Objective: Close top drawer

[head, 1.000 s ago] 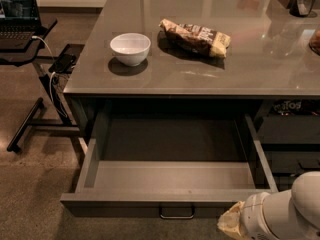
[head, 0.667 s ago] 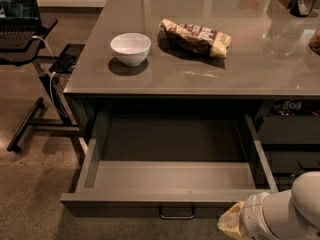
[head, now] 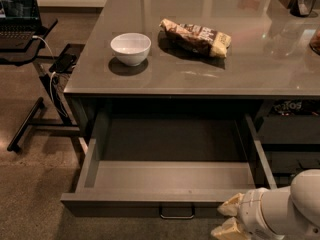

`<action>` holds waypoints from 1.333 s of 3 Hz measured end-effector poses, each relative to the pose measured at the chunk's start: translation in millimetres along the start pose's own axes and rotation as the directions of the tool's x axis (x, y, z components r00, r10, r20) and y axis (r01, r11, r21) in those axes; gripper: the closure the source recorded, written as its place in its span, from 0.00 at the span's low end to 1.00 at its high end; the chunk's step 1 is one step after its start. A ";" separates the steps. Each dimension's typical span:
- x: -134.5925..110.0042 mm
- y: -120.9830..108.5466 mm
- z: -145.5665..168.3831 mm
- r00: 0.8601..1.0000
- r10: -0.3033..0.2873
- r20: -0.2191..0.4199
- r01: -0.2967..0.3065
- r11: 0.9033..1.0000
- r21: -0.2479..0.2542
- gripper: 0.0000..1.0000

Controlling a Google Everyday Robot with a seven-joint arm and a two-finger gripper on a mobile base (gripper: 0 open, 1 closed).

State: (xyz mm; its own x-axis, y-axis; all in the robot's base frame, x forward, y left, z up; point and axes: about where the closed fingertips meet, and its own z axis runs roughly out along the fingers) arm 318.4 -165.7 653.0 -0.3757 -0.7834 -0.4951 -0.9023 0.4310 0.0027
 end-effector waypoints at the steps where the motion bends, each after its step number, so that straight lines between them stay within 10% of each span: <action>1: -10.0 -8.9 1.6 0.999 -0.023 0.028 0.022 1.000 0.022 0.11; 4: -47.7 -110.1 36.7 0.996 -0.046 0.079 0.038 0.995 0.095 0.81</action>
Offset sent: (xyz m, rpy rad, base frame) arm 0.1199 0.0201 0.0154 0.0724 -0.1952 0.0135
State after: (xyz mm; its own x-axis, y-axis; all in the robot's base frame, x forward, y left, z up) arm 443.4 -159.3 644.5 -0.3161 -0.7648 -0.5614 -0.8919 0.4412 -0.0989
